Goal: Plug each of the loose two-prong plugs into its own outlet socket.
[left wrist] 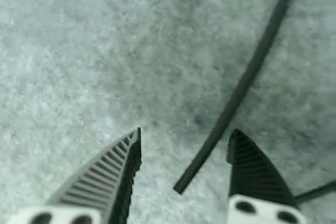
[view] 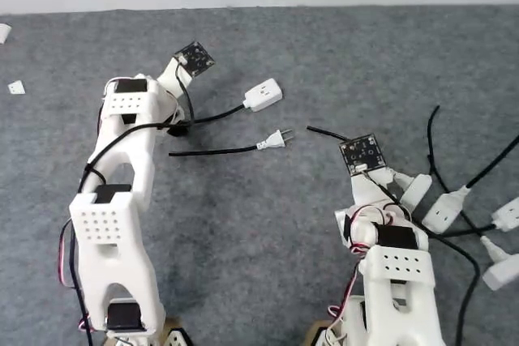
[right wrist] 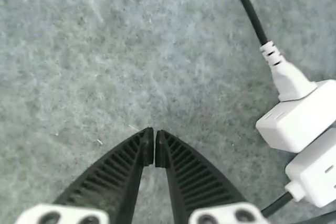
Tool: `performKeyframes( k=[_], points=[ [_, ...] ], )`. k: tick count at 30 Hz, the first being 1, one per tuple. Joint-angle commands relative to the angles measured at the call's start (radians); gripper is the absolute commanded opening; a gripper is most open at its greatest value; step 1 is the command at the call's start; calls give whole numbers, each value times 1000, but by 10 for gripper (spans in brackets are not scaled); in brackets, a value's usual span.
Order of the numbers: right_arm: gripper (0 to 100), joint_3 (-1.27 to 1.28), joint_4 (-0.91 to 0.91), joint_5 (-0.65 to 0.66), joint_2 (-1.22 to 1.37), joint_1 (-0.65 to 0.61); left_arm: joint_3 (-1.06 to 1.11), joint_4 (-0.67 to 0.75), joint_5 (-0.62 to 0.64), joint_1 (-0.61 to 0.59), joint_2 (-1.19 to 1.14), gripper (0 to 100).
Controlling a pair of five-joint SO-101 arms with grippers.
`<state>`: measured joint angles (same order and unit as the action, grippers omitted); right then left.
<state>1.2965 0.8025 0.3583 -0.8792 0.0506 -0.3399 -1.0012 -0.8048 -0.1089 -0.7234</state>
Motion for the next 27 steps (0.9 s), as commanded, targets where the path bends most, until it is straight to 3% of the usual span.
performKeyframes(
  k=[1,11,16,27],
  points=[
    [9,-5,-30,11,-19,-7,-62,-8,-11,5,5,246],
    [9,-3,-35,11,-19,-7,-47,-9,-12,48,-77,21],
    [9,-3,-35,11,-19,-7,-42,-34,-12,52,-78,13],
    [9,9,-61,9,-19,-7,-81,-347,-12,43,46,13]
  ],
)
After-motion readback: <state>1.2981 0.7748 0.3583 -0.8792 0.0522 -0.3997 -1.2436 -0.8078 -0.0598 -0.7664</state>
